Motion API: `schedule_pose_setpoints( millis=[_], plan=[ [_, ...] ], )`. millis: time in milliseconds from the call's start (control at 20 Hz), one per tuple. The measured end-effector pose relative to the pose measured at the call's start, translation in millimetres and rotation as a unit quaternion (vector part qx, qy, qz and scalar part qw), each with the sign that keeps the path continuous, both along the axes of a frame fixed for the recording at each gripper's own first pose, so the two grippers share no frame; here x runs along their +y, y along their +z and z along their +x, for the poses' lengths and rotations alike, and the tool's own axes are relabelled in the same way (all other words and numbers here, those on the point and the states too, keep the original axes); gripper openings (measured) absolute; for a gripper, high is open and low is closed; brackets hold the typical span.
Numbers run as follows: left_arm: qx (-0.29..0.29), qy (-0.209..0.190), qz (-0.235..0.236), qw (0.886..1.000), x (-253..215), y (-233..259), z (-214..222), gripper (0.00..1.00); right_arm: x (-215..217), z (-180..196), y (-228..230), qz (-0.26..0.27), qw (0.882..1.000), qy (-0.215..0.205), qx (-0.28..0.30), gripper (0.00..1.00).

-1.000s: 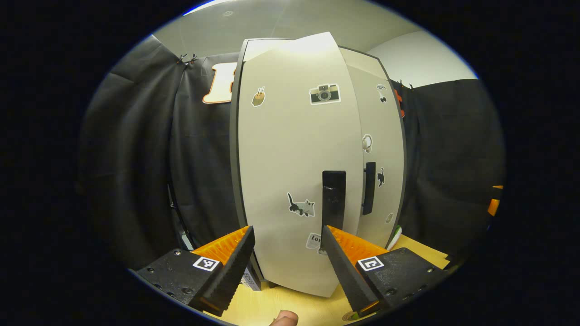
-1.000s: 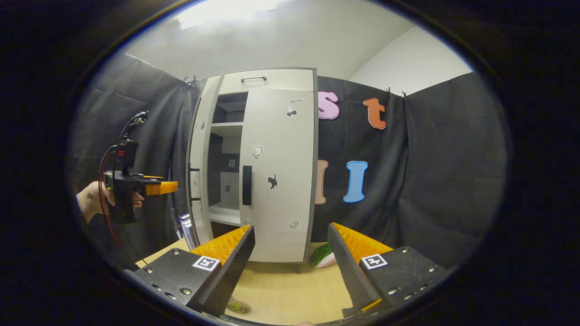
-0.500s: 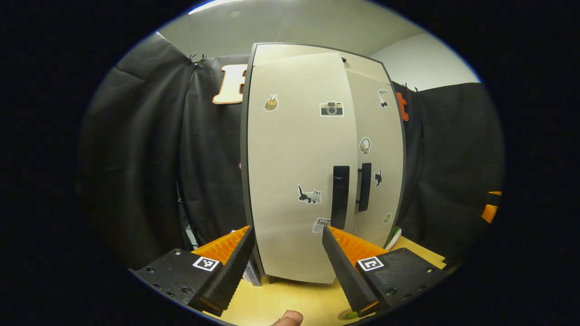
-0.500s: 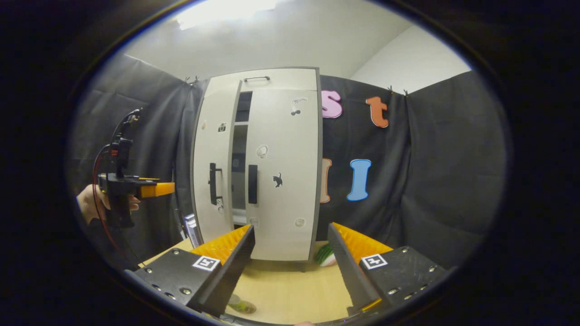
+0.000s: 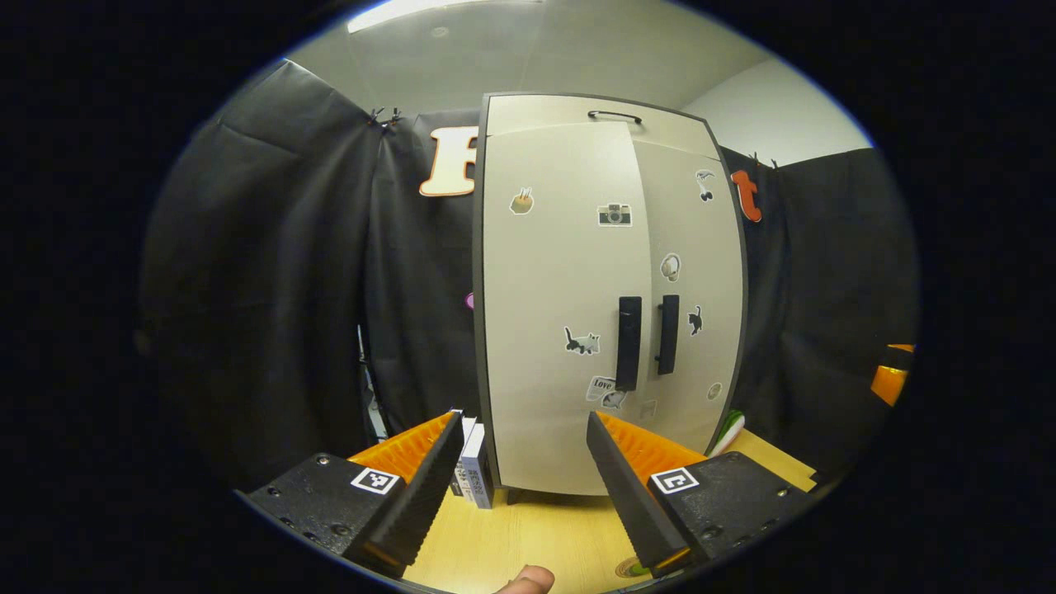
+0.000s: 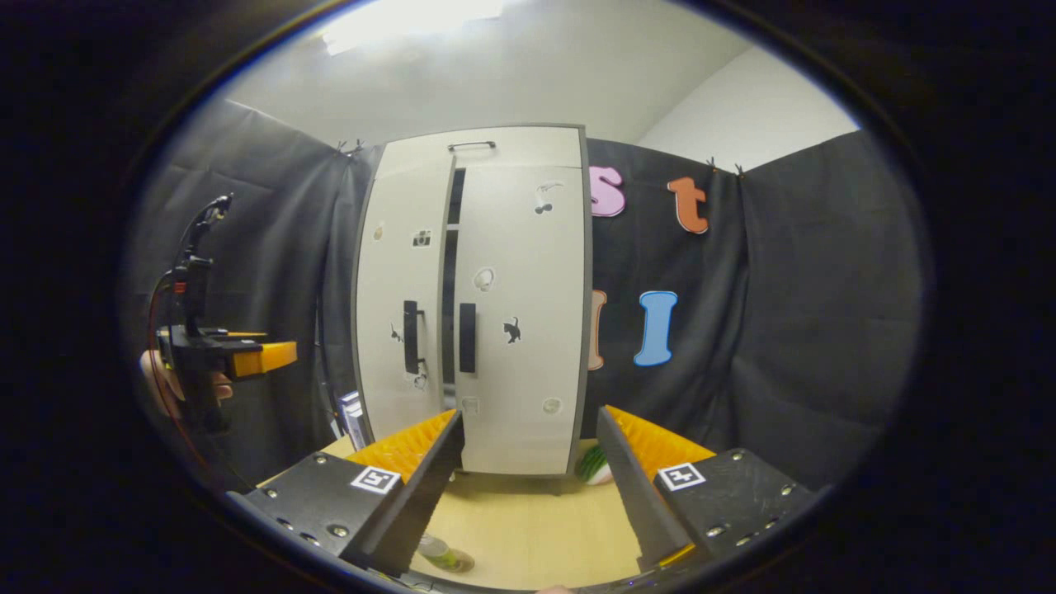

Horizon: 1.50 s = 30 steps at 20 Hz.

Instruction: Grasp the bottle in the cabinet with the left hand and place it on the coaster, then close the right door with the right hand and the left door with the left hand.

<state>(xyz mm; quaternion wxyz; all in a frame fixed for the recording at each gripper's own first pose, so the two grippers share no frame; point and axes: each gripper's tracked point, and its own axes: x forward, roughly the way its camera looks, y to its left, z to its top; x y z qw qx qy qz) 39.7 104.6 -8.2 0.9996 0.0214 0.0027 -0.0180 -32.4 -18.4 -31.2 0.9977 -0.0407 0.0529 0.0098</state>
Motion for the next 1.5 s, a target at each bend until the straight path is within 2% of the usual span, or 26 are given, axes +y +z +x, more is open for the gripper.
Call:
schedule_pose_setpoints(
  millis=[250, 300, 450, 500, 600, 650, 850, 1000, 1200, 1500],
  plan=[
    [0.003, 0.022, -0.003, 1.0, 6.4, -4.4, -28.9, 0.95, 7.3, -0.7, 1.1, 0.0, 1.0, 0.004, -0.001, 0.98],
    [-0.001, 0.03, -0.003, 1.0, 8.6, -2.3, -34.0, 0.92, 10.5, -0.5, 1.9, 0.001, 1.0, 0.006, -0.005, 0.98],
    [-0.02, 0.053, 0.012, 0.998, 15.8, 7.9, -45.0, 0.95, 18.2, 4.7, 6.9, -0.011, 1.0, 0.003, -0.023, 0.98],
    [-0.024, 0.059, 0.015, 0.998, 18.0, 11.3, -47.2, 0.92, 21.3, 7.2, 8.8, -0.013, 1.0, 0.0, -0.028, 0.98],
    [-0.028, 0.056, 0.013, 0.998, 14.8, 16.6, -46.6, 0.95, 29.2, 14.0, 11.1, -0.011, 0.999, -0.006, -0.03, 0.98],
    [-0.025, 0.054, 0.011, 0.998, 15.5, 16.9, -46.1, 0.92, 32.0, 18.5, 14.0, -0.012, 0.999, -0.008, -0.034, 0.98],
    [-0.025, 0.033, 0.005, 0.999, 5.4, 19.1, -28.7, 0.95, 43.3, 36.6, 26.2, -0.035, 0.997, -0.015, -0.066, 0.98],
    [-0.025, 0.025, 0.006, 0.999, 0.4, 15.5, -15.8, 0.95, 54.5, 44.9, 17.1, -0.038, 0.997, -0.007, -0.06, 0.98],
    [-0.029, 0.011, -0.012, 0.999, -2.9, 13.3, -0.9, 0.95, 46.3, 53.5, 12.0, -0.032, 0.998, -0.039, -0.047, 0.96],
    [-0.03, -0.017, -0.016, 0.999, -5.3, 6.5, 15.8, 0.95, 48.0, 64.8, 5.4, -0.039, 0.997, -0.055, -0.041, 0.98]
  ],
)
